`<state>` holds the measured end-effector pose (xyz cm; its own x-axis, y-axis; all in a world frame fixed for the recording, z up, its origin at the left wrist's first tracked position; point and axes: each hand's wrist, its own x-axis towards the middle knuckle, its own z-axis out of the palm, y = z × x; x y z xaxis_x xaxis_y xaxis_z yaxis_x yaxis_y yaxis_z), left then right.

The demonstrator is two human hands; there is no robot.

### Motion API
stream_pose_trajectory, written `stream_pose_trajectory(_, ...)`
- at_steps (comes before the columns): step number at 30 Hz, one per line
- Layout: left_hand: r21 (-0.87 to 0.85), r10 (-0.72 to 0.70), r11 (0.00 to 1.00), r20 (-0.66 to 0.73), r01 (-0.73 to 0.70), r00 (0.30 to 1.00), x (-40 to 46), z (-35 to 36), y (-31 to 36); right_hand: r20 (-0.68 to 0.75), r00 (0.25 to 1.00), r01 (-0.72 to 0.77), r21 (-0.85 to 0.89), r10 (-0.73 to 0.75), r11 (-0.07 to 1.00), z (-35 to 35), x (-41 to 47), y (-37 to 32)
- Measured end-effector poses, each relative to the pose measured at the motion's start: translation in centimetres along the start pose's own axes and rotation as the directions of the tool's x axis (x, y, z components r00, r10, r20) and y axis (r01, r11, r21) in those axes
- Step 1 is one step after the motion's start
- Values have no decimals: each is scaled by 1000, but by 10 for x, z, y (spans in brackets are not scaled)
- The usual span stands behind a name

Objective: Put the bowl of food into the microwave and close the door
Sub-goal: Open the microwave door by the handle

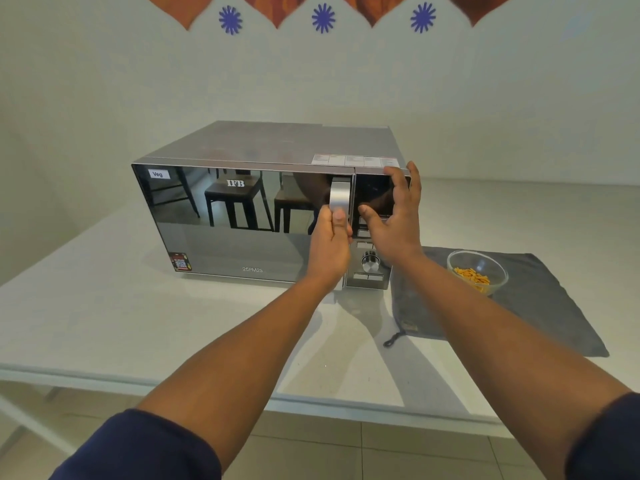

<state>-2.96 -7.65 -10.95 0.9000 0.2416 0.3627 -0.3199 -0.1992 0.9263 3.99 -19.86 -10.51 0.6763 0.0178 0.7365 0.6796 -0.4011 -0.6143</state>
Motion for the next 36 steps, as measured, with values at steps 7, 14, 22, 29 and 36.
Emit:
stream_pose_trajectory(7,-5,49,999,8,-49,999,-25,-13,-1,0,1000,-18,12,18,1000,0,-2,-5)
stream_pose_trajectory(14,112,93,990,-44,-87,995,-42,-21,4,8,1000,2,-91,-2,996,-3,-2,-6)
stream_pose_trajectory(22,738,418,607,20,-296,908,-35,-54,39,33,992,114,-619,-119,777,-8,9,-25)
stream_pose_trajectory(29,786,486,467,154,-404,860,-30,-80,78,328,900,435,-648,-286,625,-1,32,-44)
stream_pose_trajectory(36,862,71,482,138,-155,988,-10,-98,121,528,835,501,-616,-154,607,27,56,-74)
